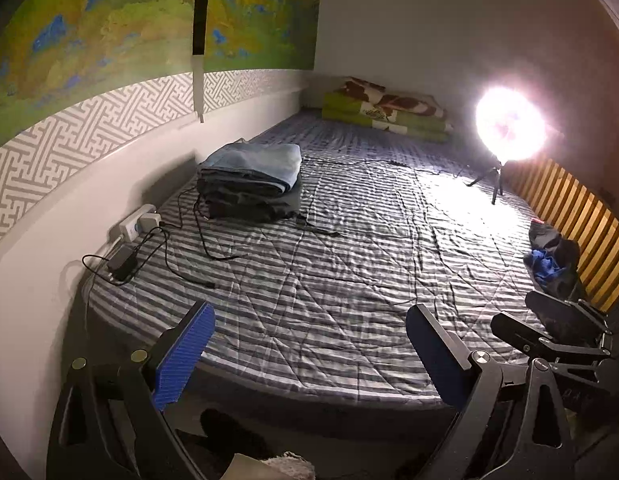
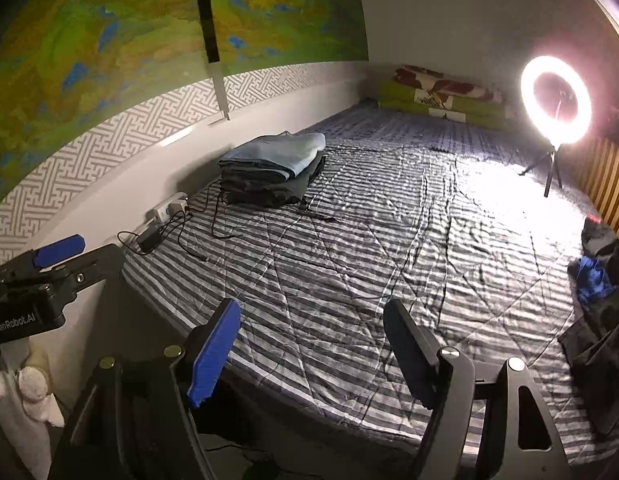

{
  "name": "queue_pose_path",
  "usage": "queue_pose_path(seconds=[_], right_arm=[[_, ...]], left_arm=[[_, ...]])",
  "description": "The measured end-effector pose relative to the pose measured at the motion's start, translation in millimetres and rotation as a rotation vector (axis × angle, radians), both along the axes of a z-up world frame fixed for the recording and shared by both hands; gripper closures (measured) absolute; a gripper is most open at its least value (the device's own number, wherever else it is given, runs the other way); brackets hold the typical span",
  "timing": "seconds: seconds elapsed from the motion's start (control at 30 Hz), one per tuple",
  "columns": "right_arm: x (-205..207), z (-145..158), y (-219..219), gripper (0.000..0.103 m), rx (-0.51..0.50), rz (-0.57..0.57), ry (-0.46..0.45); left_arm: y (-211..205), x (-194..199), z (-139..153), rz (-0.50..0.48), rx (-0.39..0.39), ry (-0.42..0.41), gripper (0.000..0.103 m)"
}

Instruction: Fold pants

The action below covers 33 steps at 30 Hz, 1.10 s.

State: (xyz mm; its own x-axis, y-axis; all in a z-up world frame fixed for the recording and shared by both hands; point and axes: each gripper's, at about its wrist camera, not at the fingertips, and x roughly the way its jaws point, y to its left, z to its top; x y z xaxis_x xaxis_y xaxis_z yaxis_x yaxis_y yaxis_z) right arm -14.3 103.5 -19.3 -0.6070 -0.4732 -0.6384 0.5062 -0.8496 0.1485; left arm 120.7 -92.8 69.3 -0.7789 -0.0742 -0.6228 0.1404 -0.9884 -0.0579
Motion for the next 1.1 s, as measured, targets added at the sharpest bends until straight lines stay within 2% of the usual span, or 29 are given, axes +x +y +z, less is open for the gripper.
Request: queue_pose_path(seconds=[0.13, 0.47, 1.1], right_arm=[[-6.2, -3.2, 5.0, 0.032, -0.014, -0.013, -0.016], [-5.5, -2.3, 4.3, 0.033, 0.031, -0.011, 0.005], [0.3, 0.9, 8.0, 0.033, 0.032, -0.014, -0.002]], left_arm=[[-5.2, -6.0, -5.6, 0.017, 0.008, -0.016, 0.005], [-6.6, -11.5, -15.2, 0.011, 0.016, -0.032, 0.005], [-5.4, -7.1, -16.4, 0.003, 0.025, -0.032, 0.005]])
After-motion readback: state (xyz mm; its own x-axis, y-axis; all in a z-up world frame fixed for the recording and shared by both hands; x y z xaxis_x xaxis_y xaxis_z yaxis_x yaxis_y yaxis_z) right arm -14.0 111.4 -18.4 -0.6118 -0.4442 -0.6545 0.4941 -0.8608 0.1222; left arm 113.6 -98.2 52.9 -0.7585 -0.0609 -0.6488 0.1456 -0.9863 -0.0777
